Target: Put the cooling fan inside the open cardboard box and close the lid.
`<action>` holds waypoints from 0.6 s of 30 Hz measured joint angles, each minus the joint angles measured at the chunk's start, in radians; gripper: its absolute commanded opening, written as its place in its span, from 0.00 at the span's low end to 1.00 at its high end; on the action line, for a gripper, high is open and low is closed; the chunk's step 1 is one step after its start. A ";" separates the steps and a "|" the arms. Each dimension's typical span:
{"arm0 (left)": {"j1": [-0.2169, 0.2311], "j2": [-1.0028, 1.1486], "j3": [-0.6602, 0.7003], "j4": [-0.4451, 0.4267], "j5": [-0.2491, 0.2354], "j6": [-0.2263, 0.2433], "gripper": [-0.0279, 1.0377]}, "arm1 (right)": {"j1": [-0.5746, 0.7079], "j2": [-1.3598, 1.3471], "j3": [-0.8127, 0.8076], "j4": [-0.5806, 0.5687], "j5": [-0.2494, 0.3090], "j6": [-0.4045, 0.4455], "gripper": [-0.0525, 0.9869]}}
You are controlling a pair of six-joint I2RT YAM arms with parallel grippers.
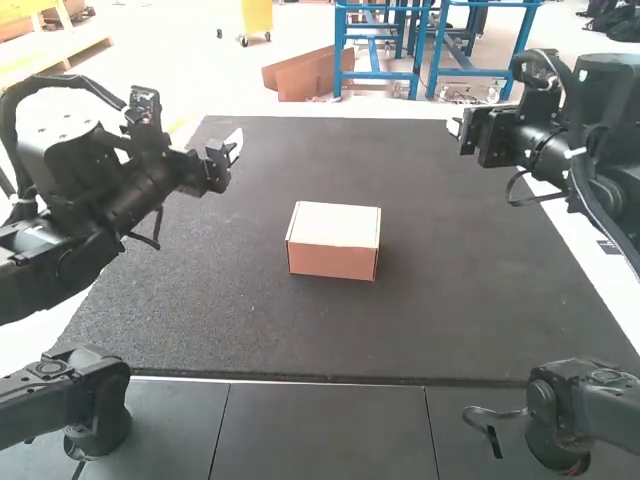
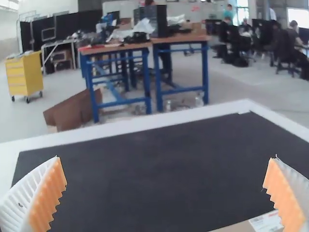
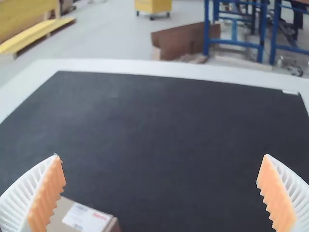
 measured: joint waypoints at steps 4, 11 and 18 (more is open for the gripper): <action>0.040 -0.069 -0.077 0.043 -0.013 0.012 0.92 | -0.013 -0.068 -0.108 0.143 0.025 -0.021 0.93; 0.099 -0.182 -0.200 0.093 -0.022 0.018 0.92 | -0.052 -0.126 -0.261 0.299 0.063 -0.038 0.93; 0.129 -0.259 -0.310 0.118 -0.023 0.018 0.92 | -0.091 -0.125 -0.394 0.389 0.091 -0.068 0.93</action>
